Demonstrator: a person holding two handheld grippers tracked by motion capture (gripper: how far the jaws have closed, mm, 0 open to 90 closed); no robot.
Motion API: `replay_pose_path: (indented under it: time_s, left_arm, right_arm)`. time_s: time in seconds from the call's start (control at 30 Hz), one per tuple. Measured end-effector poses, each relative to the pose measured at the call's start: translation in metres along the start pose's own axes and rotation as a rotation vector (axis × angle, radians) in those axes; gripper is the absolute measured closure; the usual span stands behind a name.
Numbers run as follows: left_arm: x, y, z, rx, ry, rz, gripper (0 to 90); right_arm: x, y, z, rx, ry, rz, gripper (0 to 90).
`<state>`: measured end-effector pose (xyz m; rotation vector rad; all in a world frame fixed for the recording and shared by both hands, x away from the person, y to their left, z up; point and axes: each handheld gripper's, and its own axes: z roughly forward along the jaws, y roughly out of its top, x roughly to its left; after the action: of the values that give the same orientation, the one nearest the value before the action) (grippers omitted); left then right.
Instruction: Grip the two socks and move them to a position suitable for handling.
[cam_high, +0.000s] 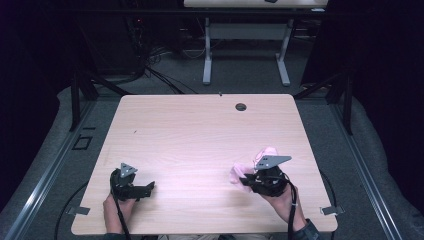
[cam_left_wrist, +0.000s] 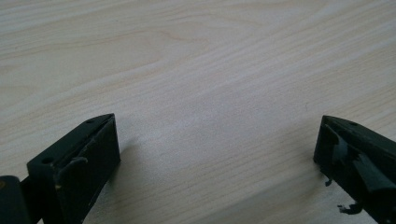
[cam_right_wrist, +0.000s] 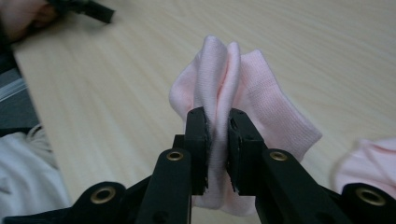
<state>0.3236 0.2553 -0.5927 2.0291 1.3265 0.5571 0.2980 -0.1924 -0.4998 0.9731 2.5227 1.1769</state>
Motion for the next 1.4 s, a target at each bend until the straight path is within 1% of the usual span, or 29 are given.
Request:
replay_pose_path:
  time_s: [0.13,0.2,0.27,0.33,0.37,0.5,0.57,0.6,0.63,0.67,0.7,0.73,0.8,0.83,0.87,0.9,0.93,0.97,1.0,1.1,1.13,1.17,1.2,1.23,1.27,1.3,1.33,1.37,1.4]
  left_arm:
    - [0.0,0.0,0.0,0.0,0.0,0.0,0.3]
    - [0.0,0.0,0.0,0.0,0.001,0.001,0.3]
    - [0.0,0.0,0.0,0.0,0.0,0.001,0.3]
    - [0.0,0.0,0.0,0.0,0.0,0.0,0.3]
    - [0.0,0.0,0.0,0.0,0.0,0.001,0.3]
    - [0.0,0.0,0.0,0.0,0.0,0.0,0.3]
    - [0.0,0.0,0.0,0.0,0.0,0.0,0.3]
    - [0.0,0.0,0.0,0.0,0.0,0.0,0.3]
    - [0.0,0.0,0.0,0.0,0.0,-0.001,0.3]
    - [0.0,0.0,0.0,0.0,0.0,-0.001,0.3]
    - [0.0,0.0,0.0,0.0,0.0,0.0,0.3]
    - [0.0,0.0,0.0,0.0,0.0,0.0,0.3]
    - [0.0,0.0,0.0,0.0,0.0,0.0,0.3]
    - [0.0,0.0,0.0,0.0,0.0,0.0,0.3]
    - [0.0,0.0,0.0,0.001,0.0,-0.001,0.3]
    - [0.0,0.0,0.0,0.0,0.0,0.0,0.3]
    - [0.0,0.0,0.0,0.0,0.0,0.0,0.3]
    - [0.0,0.0,0.0,0.0,0.0,0.0,0.3]
    - [0.0,0.0,0.0,0.0,0.0,0.0,0.3]
    - [0.0,0.0,0.0,0.0,0.0,0.001,0.2]
    - [0.0,0.0,0.0,0.0,0.0,0.001,0.3]
    - [0.0,0.0,0.0,0.0,0.0,0.0,0.3]
    - [0.0,0.0,0.0,0.0,0.0,0.0,0.3]
    - [0.0,0.0,0.0,0.0,0.0,0.0,0.3]
    - [0.0,0.0,0.0,0.0,0.0,0.0,0.3]
    - [0.0,0.0,0.0,0.0,0.0,0.0,0.2]
    - [0.0,0.0,0.0,0.0,0.0,0.0,0.3]
    - [0.0,0.0,0.0,0.0,0.0,0.0,0.2]
    - [0.0,0.0,0.0,0.0,0.0,0.0,0.2]
  right_arm:
    - [0.021,0.0,0.018,0.021,0.107,-0.026,79.0]
    - [0.029,0.0,0.026,0.04,0.138,-0.048,78.4]
    - [0.037,0.0,0.036,0.056,0.186,-0.067,78.3]
    - [0.039,0.001,0.04,0.069,0.192,-0.084,78.3]
    - [0.042,0.001,0.046,0.09,0.212,-0.09,78.3]
    - [0.05,-0.003,0.063,0.147,0.235,-0.111,76.6]
    - [0.05,-0.006,0.07,0.168,0.232,-0.103,71.5]
    - [0.05,-0.006,0.07,0.168,0.232,-0.103,71.5]
    - [0.049,-0.008,0.072,0.176,0.243,-0.098,60.9]
    - [0.049,-0.008,0.072,0.176,0.243,-0.098,60.9]
    - [0.049,-0.009,0.072,0.173,0.248,-0.098,56.2]
    - [0.048,-0.009,0.068,0.156,0.251,-0.098,45.2]
    - [0.045,-0.008,0.06,0.121,0.226,-0.099,36.1]
    - [0.039,-0.006,0.051,0.091,0.203,-0.09,29.6]
    - [0.036,-0.006,0.048,0.084,0.196,-0.082,26.8]
    - [0.029,-0.005,0.042,0.054,0.171,-0.065,21.6]
    - [0.029,-0.005,0.042,0.054,0.171,-0.065,21.6]
    - [0.016,-0.002,0.03,0.026,0.133,-0.045,14.2]
    - [0.011,-0.002,0.025,0.012,0.112,-0.034,13.7]
    - [-0.009,0.002,0.008,-0.02,0.02,-0.014,5.3]
    - [-0.009,0.002,0.008,-0.02,0.02,-0.014,5.3]
    - [-0.021,0.004,0.0,-0.021,-0.04,-0.01,2.0]
    - [-0.021,0.004,0.0,-0.021,-0.04,-0.01,2.0]
    - [-0.036,0.005,-0.004,-0.025,-0.099,0.008,0.6]
    - [-0.04,0.005,-0.004,-0.017,-0.121,0.012,0.0]
    - [-0.047,0.005,-0.004,-0.012,-0.138,0.023,0.0]
    - [-0.047,0.005,-0.004,-0.012,-0.138,0.023,0.0]
    - [-0.061,0.003,-0.001,0.008,-0.163,0.044,0.0]
    - [-0.061,0.003,-0.001,0.008,-0.163,0.044,0.0]
